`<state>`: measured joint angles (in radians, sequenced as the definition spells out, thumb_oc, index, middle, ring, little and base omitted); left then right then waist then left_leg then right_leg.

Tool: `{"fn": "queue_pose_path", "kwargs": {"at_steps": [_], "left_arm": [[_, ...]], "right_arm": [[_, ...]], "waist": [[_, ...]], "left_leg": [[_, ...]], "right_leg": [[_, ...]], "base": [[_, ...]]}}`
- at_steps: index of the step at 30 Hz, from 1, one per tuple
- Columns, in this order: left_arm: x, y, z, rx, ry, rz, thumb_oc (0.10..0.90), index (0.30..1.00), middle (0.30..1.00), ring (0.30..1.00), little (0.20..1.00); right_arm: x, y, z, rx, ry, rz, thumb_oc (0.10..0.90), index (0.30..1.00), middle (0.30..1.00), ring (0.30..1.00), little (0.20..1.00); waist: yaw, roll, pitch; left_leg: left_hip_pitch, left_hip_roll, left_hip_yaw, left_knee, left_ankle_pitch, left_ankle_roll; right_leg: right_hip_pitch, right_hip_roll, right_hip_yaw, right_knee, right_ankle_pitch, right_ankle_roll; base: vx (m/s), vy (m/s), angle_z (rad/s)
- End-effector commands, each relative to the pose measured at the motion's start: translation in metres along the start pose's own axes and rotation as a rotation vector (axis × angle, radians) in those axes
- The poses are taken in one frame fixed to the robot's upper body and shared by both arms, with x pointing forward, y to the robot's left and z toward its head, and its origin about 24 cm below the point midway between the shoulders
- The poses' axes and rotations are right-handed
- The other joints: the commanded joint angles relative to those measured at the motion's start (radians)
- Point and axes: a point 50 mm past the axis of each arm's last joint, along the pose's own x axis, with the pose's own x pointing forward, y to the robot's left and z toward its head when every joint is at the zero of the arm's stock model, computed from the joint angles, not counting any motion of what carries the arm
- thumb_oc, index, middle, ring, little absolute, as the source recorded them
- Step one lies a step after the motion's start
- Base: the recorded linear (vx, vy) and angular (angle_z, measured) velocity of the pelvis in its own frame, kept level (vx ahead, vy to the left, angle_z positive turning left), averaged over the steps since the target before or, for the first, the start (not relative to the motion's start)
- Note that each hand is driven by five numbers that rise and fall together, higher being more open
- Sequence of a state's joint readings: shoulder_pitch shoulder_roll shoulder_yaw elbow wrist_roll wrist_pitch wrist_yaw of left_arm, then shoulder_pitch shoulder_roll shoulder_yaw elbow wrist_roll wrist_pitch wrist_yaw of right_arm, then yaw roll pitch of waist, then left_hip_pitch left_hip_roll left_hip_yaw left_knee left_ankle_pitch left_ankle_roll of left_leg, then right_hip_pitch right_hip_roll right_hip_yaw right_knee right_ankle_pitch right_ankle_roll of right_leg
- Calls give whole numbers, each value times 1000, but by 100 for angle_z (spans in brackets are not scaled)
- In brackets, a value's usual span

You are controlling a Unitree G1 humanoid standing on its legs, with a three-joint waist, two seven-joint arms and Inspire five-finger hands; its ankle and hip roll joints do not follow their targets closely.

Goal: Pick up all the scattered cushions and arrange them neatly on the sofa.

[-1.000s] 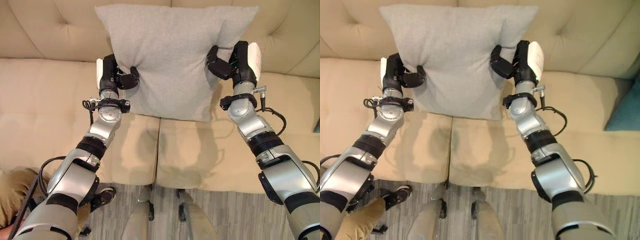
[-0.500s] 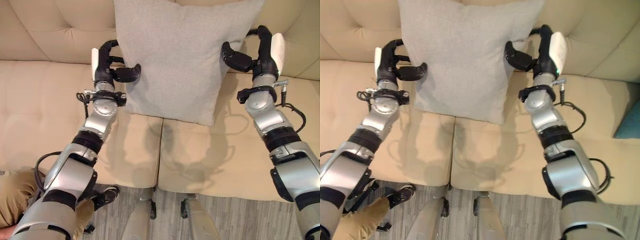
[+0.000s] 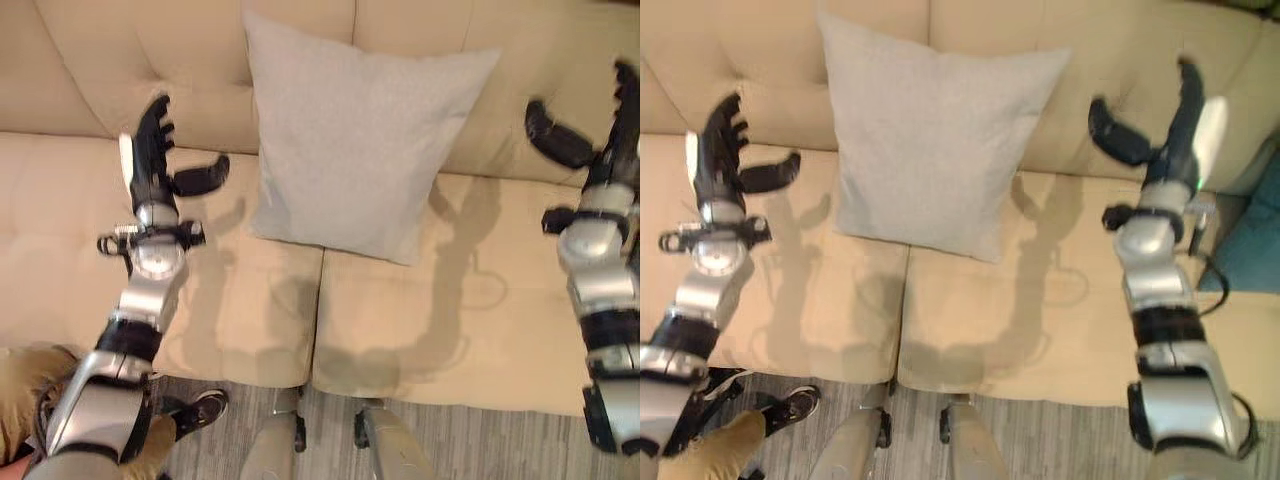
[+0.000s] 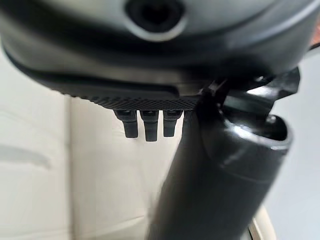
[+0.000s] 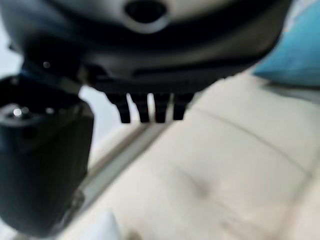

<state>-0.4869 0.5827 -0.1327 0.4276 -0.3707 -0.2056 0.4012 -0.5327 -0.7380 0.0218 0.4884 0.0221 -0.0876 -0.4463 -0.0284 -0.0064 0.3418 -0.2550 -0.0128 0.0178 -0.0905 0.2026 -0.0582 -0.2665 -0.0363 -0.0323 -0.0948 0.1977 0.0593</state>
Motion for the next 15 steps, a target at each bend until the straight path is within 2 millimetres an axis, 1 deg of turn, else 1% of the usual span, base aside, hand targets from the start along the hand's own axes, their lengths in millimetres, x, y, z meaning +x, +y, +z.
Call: {"fn": "queue_pose_path", "kwargs": {"at_steps": [1,2,6,7,8,9,10,11,12,13,14,15], "left_arm": [[-19,6,-16,29,-21,-17,800,900,900,900,900],[-39,14,-35,50,50,-23,800,900,900,900,900],[-91,29,-82,69,263,-31,800,900,900,900,900],[-103,33,-93,96,318,-42,800,900,900,900,900],[-119,37,-108,141,395,-59,800,900,900,900,900],[-132,39,-118,141,456,-63,800,900,900,900,900],[-149,41,-131,146,536,-61,800,900,900,900,900],[-174,44,-150,161,661,-62,800,900,900,900,900],[-187,46,-157,180,716,-68,800,900,900,900,900],[-212,49,-172,213,827,-90,800,900,900,900,900],[-220,49,-176,229,867,-102,800,900,900,900,900],[-236,50,-185,257,938,-116,800,900,900,900,900]], "right_arm": [[-28,-4,-26,-67,-1,65,800,900,900,900,900],[-50,-6,-47,-88,65,97,800,900,900,900,900],[-105,-3,-96,-133,264,192,800,900,900,900,900],[-117,-2,-107,-149,312,213,800,900,900,900,900],[-133,0,-120,-158,377,238,800,900,900,900,900],[-141,0,-125,-174,404,256,800,900,900,900,900],[-153,3,-135,-203,446,288,800,900,900,900,900],[-170,7,-145,-201,514,317,800,900,900,900,900],[-181,10,-150,-209,546,343,800,900,900,900,900],[-200,16,-158,-202,613,384,800,900,900,900,900],[-209,19,-162,-212,634,415,800,900,900,900,900],[-225,25,-168,-205,692,444,800,900,900,900,900]], "waist": [[-8,4,-234],[-7,1,-244],[-5,-1,-262],[-4,-1,-267],[-4,-2,-267],[-4,-1,-273],[-3,-2,-277],[-3,-2,-285],[-1,-2,-288],[-2,-3,-291],[0,-3,-291],[-1,-4,-285]], "left_leg": [[-38,-10,28,3,-145,0],[-20,-8,28,3,-150,3],[10,-3,26,3,-154,7],[20,-2,25,3,-154,8],[34,0,26,3,-158,8],[36,1,25,3,-154,9],[45,2,27,3,-154,10],[63,5,29,3,-152,11],[74,7,29,3,-151,10],[92,10,28,3,-149,9],[96,11,27,3,-147,9],[104,16,24,3,-138,6]], "right_leg": [[26,34,-22,8,-174,49],[46,34,-25,8,-180,48],[80,31,-38,8,-188,48],[90,31,-41,8,-190,46],[105,30,-43,8,-193,47],[110,31,-45,8,-192,46],[122,32,-45,8,-194,44],[142,34,-47,8,-197,40],[155,34,-49,8,-199,39],[176,37,-48,8,-204,34],[182,39,-47,8,-208,33],[192,42,-46,8,-213,27]], "base": [[16,-35,-4],[0,-37,-10],[5,-37,-4],[-4,-39,-4],[-6,-37,-2],[-33,-44,-1],[-26,-58,0],[-26,-70,-1],[-29,-85,2],[-42,-74,7],[-87,-102,13],[-69,-67,15]]}}
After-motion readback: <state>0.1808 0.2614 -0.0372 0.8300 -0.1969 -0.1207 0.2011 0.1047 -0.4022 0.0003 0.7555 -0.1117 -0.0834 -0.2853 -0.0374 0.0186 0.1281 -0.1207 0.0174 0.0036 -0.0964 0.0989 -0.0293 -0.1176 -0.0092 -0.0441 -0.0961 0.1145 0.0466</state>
